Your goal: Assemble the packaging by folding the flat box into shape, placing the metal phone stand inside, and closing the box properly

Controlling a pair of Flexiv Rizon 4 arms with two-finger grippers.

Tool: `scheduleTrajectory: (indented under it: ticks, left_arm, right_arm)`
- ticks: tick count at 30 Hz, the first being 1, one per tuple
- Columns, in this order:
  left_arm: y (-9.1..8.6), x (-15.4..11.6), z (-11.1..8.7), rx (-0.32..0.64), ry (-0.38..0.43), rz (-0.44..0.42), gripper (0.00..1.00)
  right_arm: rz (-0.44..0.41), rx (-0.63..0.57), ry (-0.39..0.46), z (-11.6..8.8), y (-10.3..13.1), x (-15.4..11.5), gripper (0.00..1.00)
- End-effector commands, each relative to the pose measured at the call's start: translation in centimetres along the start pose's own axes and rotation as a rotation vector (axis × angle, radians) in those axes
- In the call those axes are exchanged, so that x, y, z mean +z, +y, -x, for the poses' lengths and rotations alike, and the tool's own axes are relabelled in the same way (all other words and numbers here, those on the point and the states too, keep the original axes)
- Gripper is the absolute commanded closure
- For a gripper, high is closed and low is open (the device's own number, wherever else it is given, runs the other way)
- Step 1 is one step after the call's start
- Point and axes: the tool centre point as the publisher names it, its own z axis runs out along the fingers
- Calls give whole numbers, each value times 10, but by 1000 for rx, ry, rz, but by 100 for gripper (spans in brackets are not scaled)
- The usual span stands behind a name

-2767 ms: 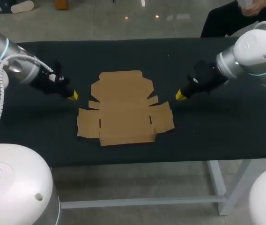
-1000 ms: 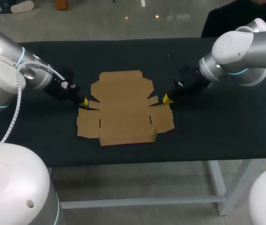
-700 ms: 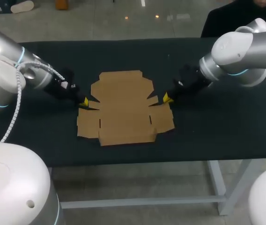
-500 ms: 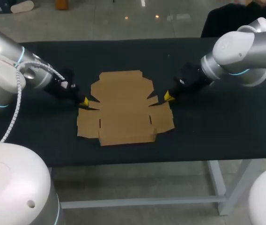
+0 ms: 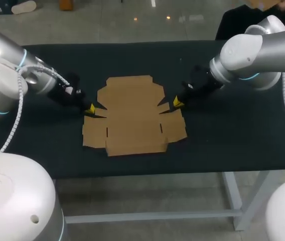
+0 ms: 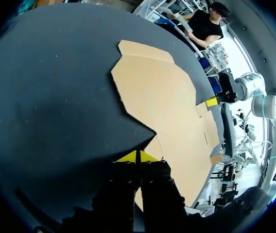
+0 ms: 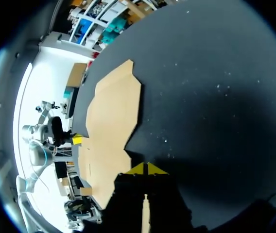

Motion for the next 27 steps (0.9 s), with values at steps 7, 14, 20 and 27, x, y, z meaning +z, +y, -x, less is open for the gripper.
scheduleTrajectory:
  ticks: [7, 14, 20, 27]
  left_arm:
    - [-2, 1, 2, 0, 3, 6, 100]
    - [-3, 2, 3, -1, 5, 11, 100]
    - [-3, 3, 3, 0, 7, 13, 100]
    - [-3, 3, 3, 6, 13, 15, 100]
  right_arm:
    - [-17, -1, 17, 7, 8, 10, 100]
    - [-29, -8, 27, 3, 8, 19, 100]
    - [-38, -10, 32, 0, 7, 24, 100]
    - [-41, -21, 36, -5, 8, 25, 100]
